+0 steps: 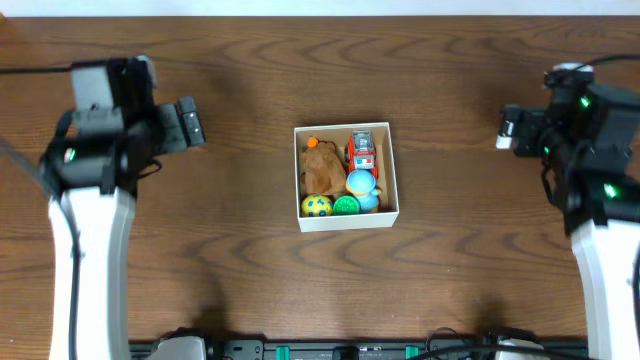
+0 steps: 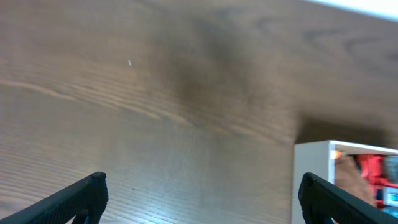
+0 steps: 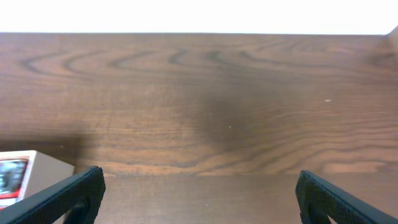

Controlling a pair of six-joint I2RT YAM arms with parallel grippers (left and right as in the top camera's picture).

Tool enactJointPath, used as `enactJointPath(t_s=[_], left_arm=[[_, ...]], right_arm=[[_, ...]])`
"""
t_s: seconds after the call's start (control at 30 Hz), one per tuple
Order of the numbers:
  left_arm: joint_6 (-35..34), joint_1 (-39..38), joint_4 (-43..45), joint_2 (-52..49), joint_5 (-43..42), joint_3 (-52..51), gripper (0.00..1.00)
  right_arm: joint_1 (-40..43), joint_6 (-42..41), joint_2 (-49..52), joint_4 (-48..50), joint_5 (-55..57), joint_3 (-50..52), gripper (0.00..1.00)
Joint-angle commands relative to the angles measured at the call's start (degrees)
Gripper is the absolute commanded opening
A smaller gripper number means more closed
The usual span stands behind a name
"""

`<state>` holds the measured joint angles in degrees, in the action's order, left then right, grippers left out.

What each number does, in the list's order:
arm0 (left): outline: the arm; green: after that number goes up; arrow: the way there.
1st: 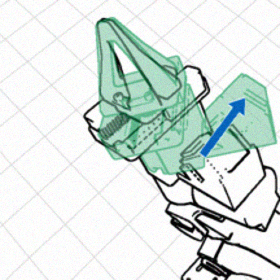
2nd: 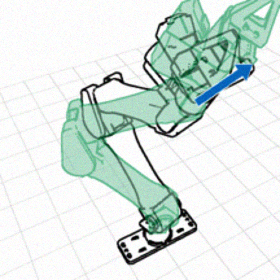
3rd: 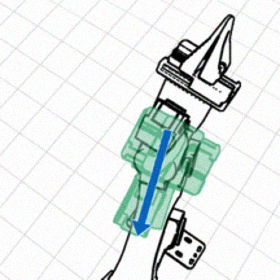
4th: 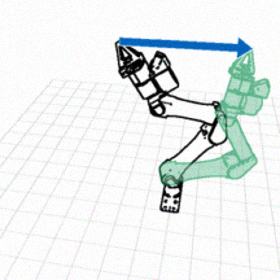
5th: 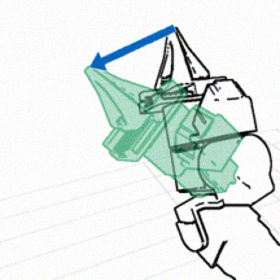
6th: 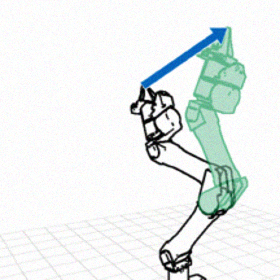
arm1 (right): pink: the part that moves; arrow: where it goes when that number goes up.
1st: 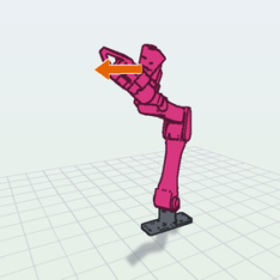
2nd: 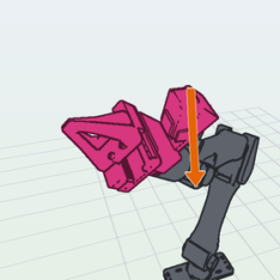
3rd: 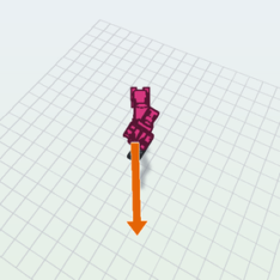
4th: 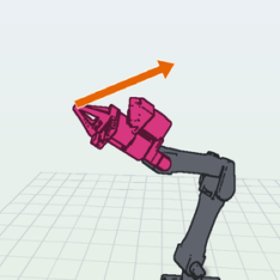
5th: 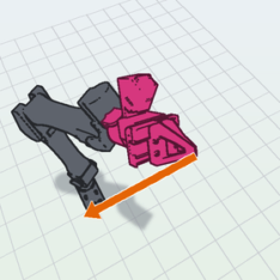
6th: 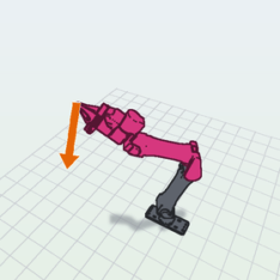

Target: Pack container

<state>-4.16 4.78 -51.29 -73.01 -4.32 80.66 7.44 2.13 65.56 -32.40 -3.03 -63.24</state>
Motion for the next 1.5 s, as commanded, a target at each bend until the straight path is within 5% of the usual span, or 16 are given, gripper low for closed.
enactJointPath(t_s=[0.0,0.33,0.6,0.9,1.47], left_arm=[[1.16,-0.09,-0.35,7.72,0.04,-2.43,0.98],[1.11,-0.09,1.95,37.42,0.48,-19.96,0.98],[-0.07,-0.09,-5.11,54.69,0.46,-25.99,0.98],[-2.12,-0.09,-9.35,58.55,0.44,-26.18,0.98],[-2.12,-0.09,-9.38,58.55,0.44,-26.18,0.98]], right_arm=[[0.00,-2.80,-5.75,-3.32,3.04,-0.61,0.99],[-1.38,-3.37,-25.94,-15.08,2.60,-0.15,0.99],[-2.32,-3.87,-44.26,-27.32,2.34,1.33,0.99],[-3.89,-3.80,-60.02,-39.06,2.12,3.39,0.99],[-4.85,-3.80,-61.18,-40.76,2.14,3.65,0.99]])
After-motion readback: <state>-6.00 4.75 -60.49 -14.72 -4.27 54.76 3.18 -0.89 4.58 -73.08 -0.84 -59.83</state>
